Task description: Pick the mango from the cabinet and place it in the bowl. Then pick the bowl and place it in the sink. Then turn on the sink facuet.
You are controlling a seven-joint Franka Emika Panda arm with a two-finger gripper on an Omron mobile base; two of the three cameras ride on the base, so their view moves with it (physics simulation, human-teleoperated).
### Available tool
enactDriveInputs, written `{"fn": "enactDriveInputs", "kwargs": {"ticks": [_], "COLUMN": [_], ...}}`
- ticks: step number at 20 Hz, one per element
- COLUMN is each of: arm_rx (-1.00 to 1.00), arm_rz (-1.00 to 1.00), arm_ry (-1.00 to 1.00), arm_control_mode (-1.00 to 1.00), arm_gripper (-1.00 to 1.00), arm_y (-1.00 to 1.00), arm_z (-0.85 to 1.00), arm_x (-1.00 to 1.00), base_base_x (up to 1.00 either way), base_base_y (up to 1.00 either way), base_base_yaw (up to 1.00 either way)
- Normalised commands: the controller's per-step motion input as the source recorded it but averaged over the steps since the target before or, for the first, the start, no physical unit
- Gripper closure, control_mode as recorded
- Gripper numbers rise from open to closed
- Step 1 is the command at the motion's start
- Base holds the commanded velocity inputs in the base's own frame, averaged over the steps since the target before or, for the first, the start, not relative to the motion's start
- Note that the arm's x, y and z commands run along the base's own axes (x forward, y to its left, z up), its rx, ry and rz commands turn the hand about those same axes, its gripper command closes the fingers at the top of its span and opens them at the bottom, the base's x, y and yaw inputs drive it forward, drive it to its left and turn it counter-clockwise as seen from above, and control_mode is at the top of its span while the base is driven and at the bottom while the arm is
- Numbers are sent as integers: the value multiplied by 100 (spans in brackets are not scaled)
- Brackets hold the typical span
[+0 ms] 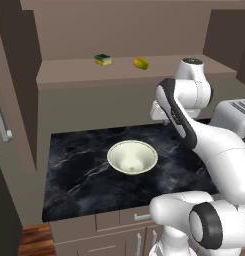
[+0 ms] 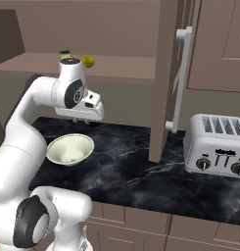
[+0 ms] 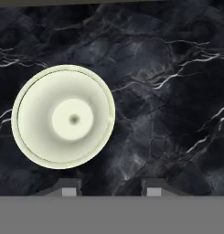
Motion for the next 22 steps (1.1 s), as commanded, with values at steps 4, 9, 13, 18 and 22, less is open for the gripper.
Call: {"fn": "enactDriveInputs", "kwargs": {"ticks": [4,9,13,18,22], "arm_rx": [-5,-8,0,-1,-1], "arm_rz": [0,2,2,0,0], "arm_ry": [-7,-53,-57,-31,-20], "arm_control_mode": [-100,-100,-100,-100,-100], "arm_gripper": [-100,-100,-100,-100,-100], "arm_y": [11,19,23,32,17], "arm_z": [12,47,82,80,48], "arm_x": [-7,-10,7,35,49], "base_base_x": [0,0,0,0,0], "base_base_y": [0,0,0,0,0], "base_base_yaw": [0,0,0,0,0]}}
